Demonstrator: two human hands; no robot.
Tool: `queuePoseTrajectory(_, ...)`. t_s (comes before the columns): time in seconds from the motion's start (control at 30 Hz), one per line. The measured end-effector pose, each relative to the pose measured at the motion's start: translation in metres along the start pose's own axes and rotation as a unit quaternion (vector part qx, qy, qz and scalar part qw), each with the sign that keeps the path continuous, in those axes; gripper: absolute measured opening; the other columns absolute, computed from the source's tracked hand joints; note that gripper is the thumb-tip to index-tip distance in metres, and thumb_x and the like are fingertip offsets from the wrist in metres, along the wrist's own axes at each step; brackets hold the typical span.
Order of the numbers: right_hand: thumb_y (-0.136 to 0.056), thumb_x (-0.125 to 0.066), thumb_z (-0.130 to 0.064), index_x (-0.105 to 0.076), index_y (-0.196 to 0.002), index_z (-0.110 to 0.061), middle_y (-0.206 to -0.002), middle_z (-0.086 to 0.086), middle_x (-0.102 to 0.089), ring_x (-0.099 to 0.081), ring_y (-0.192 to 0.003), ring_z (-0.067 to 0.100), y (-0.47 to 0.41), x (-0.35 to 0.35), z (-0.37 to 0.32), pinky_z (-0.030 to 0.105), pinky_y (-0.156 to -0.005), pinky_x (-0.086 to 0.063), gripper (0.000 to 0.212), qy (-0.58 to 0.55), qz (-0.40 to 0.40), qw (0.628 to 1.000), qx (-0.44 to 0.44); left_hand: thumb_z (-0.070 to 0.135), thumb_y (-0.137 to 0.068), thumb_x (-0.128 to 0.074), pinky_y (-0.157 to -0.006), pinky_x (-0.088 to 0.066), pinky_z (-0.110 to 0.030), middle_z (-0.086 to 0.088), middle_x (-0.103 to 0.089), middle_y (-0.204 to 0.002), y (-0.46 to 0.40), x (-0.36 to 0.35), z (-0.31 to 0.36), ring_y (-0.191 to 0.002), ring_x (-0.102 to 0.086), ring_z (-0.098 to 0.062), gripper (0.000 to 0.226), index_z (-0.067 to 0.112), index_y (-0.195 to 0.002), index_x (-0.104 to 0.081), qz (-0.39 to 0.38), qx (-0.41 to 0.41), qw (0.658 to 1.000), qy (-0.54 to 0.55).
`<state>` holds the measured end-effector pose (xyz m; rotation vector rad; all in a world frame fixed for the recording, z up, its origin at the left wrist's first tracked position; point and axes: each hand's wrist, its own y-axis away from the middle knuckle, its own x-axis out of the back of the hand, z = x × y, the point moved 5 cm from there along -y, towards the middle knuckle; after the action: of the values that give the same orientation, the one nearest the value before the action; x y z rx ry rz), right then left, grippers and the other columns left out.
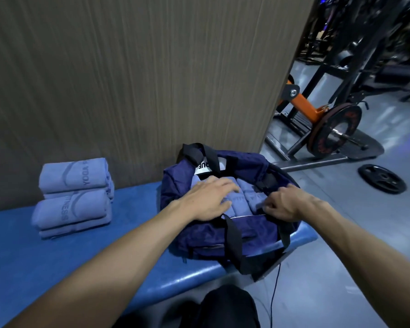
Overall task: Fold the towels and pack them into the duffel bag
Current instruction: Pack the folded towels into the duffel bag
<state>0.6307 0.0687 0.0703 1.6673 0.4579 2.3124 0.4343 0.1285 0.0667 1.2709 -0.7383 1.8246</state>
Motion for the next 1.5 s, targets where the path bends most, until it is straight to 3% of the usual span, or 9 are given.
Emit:
queuePoseTrajectory(0.17, -0.087, -0.046, -0.060, -0.066, -0.098, -0.024, -0.112, 0.002, -0.071, -0.063, -0.109, 0.024, 0.000, 0.010, 0.004, 0.037, -0.092, -0.037, 0.043, 0.033, -0.001, 0.999, -0.003, 0.050, -0.103, -0.040, -0.121, -0.007, -0.057, 0.008, -0.031, -0.162, -0.007, -0.046, -0.013, -0.147, -0.025, -0.030, 0.048, 0.042, -0.151, -0.038, -0.167, 0.030, 0.979, -0.116)
queuePoseTrajectory(0.33, -0.088, -0.049, -0.064, -0.059, -0.128, -0.025, -0.129, 0.004, -0.063, -0.061, -0.118, 0.027, 0.006, 0.039, 0.011, 0.034, -0.079, -0.038, 0.057, -0.001, -0.009, 0.996, -0.092, 0.049, -0.105, -0.037, -0.123, 0.003, -0.054, 0.010, -0.028, -0.163, -0.002, -0.047, -0.015, -0.149, -0.019, -0.028, 0.047, 0.042, -0.151, -0.038, -0.133, 0.026, 0.987, -0.085)
queuePoseTrajectory(0.47, -0.090, -0.044, -0.063, -0.053, -0.131, -0.019, -0.130, 0.004, -0.062, -0.060, -0.120, 0.027, 0.007, 0.048, 0.005, 0.035, -0.080, -0.037, 0.060, -0.021, -0.001, 0.990, -0.139, 0.051, -0.104, -0.037, -0.120, -0.018, -0.051, 0.009, -0.043, -0.154, 0.000, -0.042, -0.016, -0.143, -0.032, -0.023, 0.044, 0.037, -0.144, -0.049, -0.097, 0.018, 0.994, -0.054)
queuePoseTrajectory(0.57, -0.089, -0.043, -0.063, -0.049, -0.135, -0.018, -0.132, 0.002, -0.062, -0.060, -0.121, 0.026, 0.004, 0.045, 0.000, 0.038, -0.090, -0.043, 0.065, -0.026, -0.001, 0.986, -0.165, 0.041, -0.106, -0.036, -0.095, -0.046, -0.043, 0.005, -0.060, -0.124, 0.002, -0.019, -0.029, -0.119, -0.053, -0.023, 0.035, 0.024, -0.118, -0.063, 0.047, 0.081, 0.996, 0.007)
queuePoseTrajectory(0.67, -0.088, -0.042, -0.059, -0.047, -0.137, -0.024, -0.132, 0.001, -0.061, -0.060, -0.120, 0.027, -0.001, 0.042, -0.004, 0.041, -0.094, -0.047, 0.061, -0.040, -0.020, 0.987, -0.157, 0.033, -0.105, -0.041, -0.094, -0.041, -0.039, -0.001, -0.058, -0.124, 0.005, 0.003, -0.051, -0.113, -0.051, -0.026, 0.029, 0.018, -0.120, -0.062, 0.116, 0.156, 0.970, -0.148)
queuePoseTrajectory(0.87, -0.101, -0.039, -0.039, -0.041, -0.148, -0.032, -0.151, 0.002, -0.042, -0.041, -0.135, 0.029, -0.026, 0.027, -0.042, 0.048, -0.107, -0.034, 0.047, -0.033, 0.007, 0.999, -0.017, 0.015, -0.084, -0.065, -0.094, -0.032, -0.036, -0.002, -0.053, -0.118, 0.010, 0.020, -0.057, -0.112, -0.045, -0.026, 0.037, 0.018, -0.120, -0.055, 0.078, 0.198, 0.924, -0.316)
queuePoseTrajectory(1.1, -0.105, -0.033, -0.042, -0.026, -0.156, -0.032, -0.163, -0.008, -0.021, -0.026, -0.144, 0.031, -0.049, -0.007, -0.061, 0.058, -0.111, -0.030, 0.053, -0.130, -0.032, 0.991, -0.027, 0.021, -0.085, -0.068, -0.093, -0.036, -0.037, -0.003, -0.058, -0.115, 0.004, 0.020, -0.061, -0.105, -0.054, -0.025, 0.041, 0.017, -0.123, -0.052, -0.011, 0.195, 0.891, -0.410)
queuePoseTrajectory(1.37, -0.104, -0.032, -0.042, -0.026, -0.156, -0.031, -0.162, -0.004, -0.021, -0.027, -0.138, 0.036, -0.061, -0.020, -0.058, 0.053, -0.112, -0.034, 0.054, -0.161, -0.022, 0.987, -0.015, 0.013, -0.094, -0.047, -0.055, -0.047, -0.044, -0.006, -0.048, -0.101, 0.018, 0.065, -0.065, -0.065, -0.056, -0.036, 0.027, 0.015, -0.120, -0.042, 0.261, 0.177, 0.945, -0.086)
queuePoseTrajectory(1.5, -0.105, -0.031, -0.043, -0.032, -0.153, -0.032, -0.159, -0.003, -0.029, -0.030, -0.139, 0.035, -0.059, -0.013, -0.055, 0.053, -0.111, -0.035, 0.049, -0.183, -0.018, 0.983, -0.024, 0.016, -0.101, -0.042, -0.054, -0.046, -0.041, -0.003, -0.053, -0.095, 0.024, 0.064, -0.067, -0.064, -0.056, -0.031, 0.018, 0.015, -0.118, -0.044, 0.232, 0.151, 0.954, -0.118)
